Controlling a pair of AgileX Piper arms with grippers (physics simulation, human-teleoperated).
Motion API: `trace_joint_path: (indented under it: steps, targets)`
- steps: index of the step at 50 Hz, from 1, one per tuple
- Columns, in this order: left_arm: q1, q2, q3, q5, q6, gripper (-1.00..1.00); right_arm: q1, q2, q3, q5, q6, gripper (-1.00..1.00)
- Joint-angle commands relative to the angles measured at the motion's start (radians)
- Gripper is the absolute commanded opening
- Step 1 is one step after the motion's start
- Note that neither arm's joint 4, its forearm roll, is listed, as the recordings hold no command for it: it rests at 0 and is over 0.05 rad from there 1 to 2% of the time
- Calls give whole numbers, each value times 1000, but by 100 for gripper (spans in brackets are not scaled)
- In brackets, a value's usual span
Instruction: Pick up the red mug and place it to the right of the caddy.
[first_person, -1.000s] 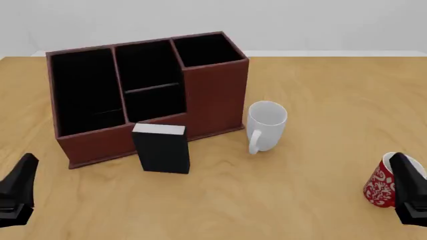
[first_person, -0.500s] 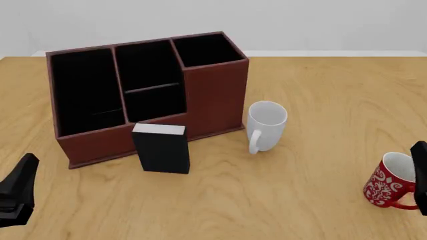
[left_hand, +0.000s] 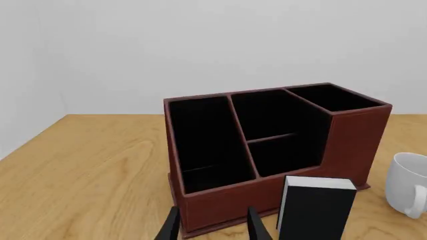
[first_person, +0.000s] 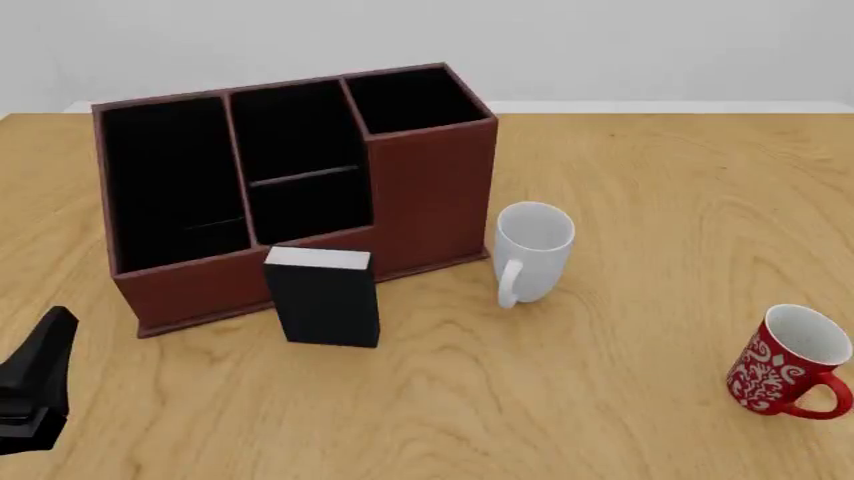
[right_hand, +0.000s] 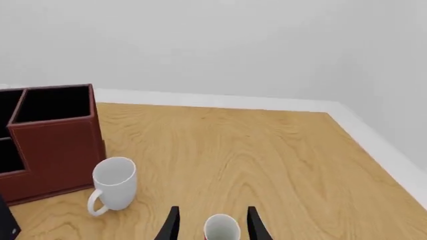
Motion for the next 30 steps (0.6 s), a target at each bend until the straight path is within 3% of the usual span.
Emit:
trace_joint_path:
  steps: [1,2,5,17,30]
  targets:
    - [0,0,0,0,0,100,-20,30,-82,174,-36,100]
    - [0,0,0,0,0,100,-24,20,-76,184,-65,100]
    - [0,0,0,0,0,100,-41,24,-65,197,-66,100]
    - [0,0,0,0,0,100,-73,38,18,204,-157,100]
    - [0,0,0,0,0,100,-98,54,116,148,-167,100]
